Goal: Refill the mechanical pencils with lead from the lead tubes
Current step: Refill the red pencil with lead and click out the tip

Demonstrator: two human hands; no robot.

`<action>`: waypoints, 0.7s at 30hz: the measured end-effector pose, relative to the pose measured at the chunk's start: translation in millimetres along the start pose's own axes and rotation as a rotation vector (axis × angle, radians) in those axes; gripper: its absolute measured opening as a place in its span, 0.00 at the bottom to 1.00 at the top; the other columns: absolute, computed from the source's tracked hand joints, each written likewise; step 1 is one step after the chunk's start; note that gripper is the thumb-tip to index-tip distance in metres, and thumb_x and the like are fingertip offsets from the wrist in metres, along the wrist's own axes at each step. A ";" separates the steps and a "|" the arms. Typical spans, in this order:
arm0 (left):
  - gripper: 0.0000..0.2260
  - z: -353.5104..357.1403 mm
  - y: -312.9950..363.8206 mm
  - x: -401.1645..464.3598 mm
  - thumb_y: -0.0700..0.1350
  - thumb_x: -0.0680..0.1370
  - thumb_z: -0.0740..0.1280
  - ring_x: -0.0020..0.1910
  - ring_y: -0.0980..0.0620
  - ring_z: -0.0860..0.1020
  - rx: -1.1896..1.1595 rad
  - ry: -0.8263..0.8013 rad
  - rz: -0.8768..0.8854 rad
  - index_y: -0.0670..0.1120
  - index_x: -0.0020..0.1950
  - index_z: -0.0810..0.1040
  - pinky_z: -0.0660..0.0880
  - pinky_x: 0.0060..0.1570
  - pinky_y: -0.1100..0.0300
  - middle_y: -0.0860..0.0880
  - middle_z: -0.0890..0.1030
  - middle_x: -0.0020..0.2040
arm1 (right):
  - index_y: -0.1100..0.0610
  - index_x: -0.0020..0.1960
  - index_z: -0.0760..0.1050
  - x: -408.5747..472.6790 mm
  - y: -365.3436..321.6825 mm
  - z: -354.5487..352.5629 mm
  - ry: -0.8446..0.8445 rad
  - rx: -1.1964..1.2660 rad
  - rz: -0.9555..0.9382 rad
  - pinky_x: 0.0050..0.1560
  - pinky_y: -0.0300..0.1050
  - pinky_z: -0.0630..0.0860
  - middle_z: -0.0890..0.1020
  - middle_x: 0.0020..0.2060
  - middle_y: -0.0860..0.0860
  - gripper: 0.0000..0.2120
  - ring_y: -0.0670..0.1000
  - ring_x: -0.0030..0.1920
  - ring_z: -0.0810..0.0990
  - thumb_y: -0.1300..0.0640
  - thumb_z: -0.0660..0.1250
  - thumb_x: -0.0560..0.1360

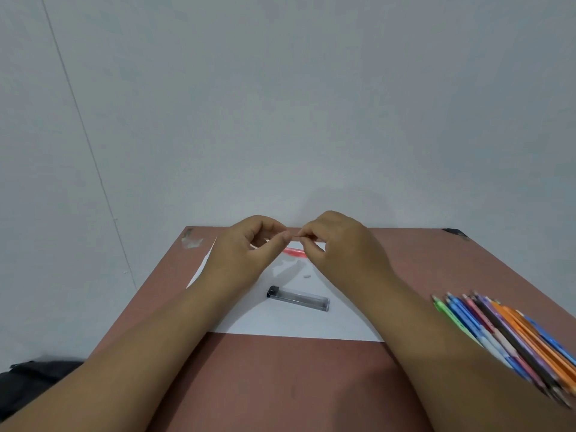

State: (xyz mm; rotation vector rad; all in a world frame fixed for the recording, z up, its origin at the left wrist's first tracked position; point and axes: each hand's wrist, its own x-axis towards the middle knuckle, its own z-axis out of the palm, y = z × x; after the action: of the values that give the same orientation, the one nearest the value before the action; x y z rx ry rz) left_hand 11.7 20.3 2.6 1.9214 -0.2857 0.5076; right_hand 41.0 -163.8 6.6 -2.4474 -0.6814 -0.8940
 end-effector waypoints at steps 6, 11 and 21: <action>0.06 -2.3 -9.7 14.0 0.52 0.80 0.69 0.52 0.62 0.76 0.462 -0.128 0.115 0.57 0.56 0.81 0.67 0.50 0.73 0.62 0.80 0.54 | 0.50 0.46 0.83 -0.6 9.1 -6.5 0.085 0.104 0.154 0.40 0.44 0.77 0.80 0.36 0.42 0.06 0.44 0.39 0.76 0.57 0.68 0.77; 0.06 8.4 -10.3 29.1 0.53 0.81 0.65 0.54 0.55 0.75 0.787 -0.249 0.103 0.56 0.55 0.79 0.72 0.53 0.58 0.57 0.78 0.53 | 0.49 0.45 0.83 -4.4 14.1 -6.4 0.155 0.220 0.242 0.41 0.42 0.77 0.80 0.34 0.40 0.05 0.43 0.39 0.78 0.57 0.69 0.77; 0.14 23.3 4.2 67.1 0.55 0.83 0.61 0.49 0.50 0.73 0.962 -0.425 -0.196 0.51 0.66 0.72 0.65 0.39 0.60 0.50 0.75 0.56 | 0.52 0.46 0.84 -4.8 14.0 -7.7 0.183 0.319 0.272 0.43 0.45 0.79 0.81 0.35 0.43 0.05 0.45 0.39 0.79 0.58 0.69 0.77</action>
State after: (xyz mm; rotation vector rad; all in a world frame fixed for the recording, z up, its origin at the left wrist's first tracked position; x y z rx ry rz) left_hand 74.0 -0.4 30.1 2.9631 -0.1153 0.0743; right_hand 42.4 -180.4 5.4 -2.0819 -0.3803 -0.8171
